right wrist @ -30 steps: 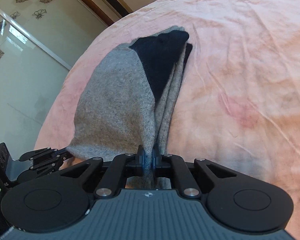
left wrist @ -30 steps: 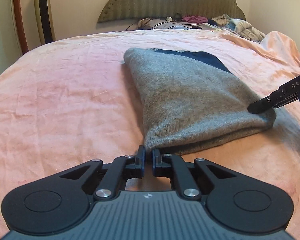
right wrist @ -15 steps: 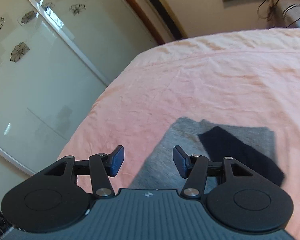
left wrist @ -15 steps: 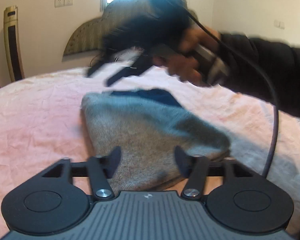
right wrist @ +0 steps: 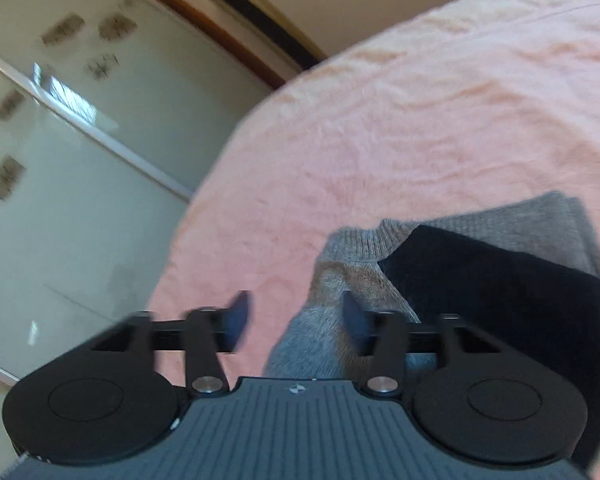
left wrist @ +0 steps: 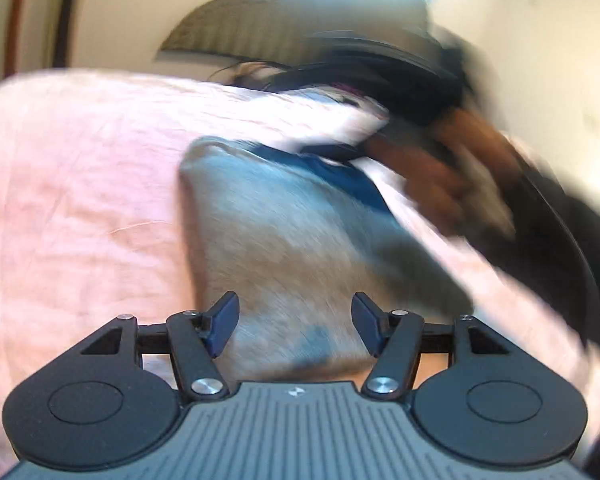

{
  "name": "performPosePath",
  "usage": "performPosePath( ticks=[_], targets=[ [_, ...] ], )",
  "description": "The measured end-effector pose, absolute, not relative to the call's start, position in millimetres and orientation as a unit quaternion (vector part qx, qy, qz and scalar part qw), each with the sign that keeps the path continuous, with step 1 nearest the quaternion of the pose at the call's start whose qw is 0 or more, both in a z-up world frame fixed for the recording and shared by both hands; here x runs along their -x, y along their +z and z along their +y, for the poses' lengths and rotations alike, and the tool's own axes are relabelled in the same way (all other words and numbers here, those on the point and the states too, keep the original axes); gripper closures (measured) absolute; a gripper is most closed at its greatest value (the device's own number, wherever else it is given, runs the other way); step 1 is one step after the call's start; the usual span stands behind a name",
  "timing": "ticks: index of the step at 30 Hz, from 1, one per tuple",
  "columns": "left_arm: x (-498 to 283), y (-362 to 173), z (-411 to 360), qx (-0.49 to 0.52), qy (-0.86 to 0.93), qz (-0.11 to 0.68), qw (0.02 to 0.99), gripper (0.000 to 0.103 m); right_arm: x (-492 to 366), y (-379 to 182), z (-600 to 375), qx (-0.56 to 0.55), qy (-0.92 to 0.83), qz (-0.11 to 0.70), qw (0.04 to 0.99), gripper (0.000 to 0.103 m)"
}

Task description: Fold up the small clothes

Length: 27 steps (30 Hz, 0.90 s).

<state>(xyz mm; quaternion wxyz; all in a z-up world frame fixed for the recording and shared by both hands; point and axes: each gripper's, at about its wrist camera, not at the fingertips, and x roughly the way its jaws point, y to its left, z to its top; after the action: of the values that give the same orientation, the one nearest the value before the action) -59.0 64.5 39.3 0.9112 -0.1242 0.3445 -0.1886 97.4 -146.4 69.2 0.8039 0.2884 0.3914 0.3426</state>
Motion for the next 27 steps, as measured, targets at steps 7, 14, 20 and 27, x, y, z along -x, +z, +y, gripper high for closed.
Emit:
performPosePath(
  ticks=[7,14,20,27],
  targets=[
    [-17,14,107,0.276,-0.153,0.426,0.848,0.040,-3,59,-249,-0.278,0.219,0.399,0.846,0.005],
    [-48,2,86,0.331,-0.166,0.467,0.803,0.068,-8,22,-206,-0.247,0.258,0.456,0.815,0.062],
    [-5,18,89,0.302,-0.170,0.477,0.808,0.085,8,41,-221,-0.224,0.288,0.452,0.814,0.078],
    [4,41,92,0.230,-0.162,0.436,0.855,0.073,6,49,-244,-0.255,0.268,0.419,0.829,0.029]
  ],
)
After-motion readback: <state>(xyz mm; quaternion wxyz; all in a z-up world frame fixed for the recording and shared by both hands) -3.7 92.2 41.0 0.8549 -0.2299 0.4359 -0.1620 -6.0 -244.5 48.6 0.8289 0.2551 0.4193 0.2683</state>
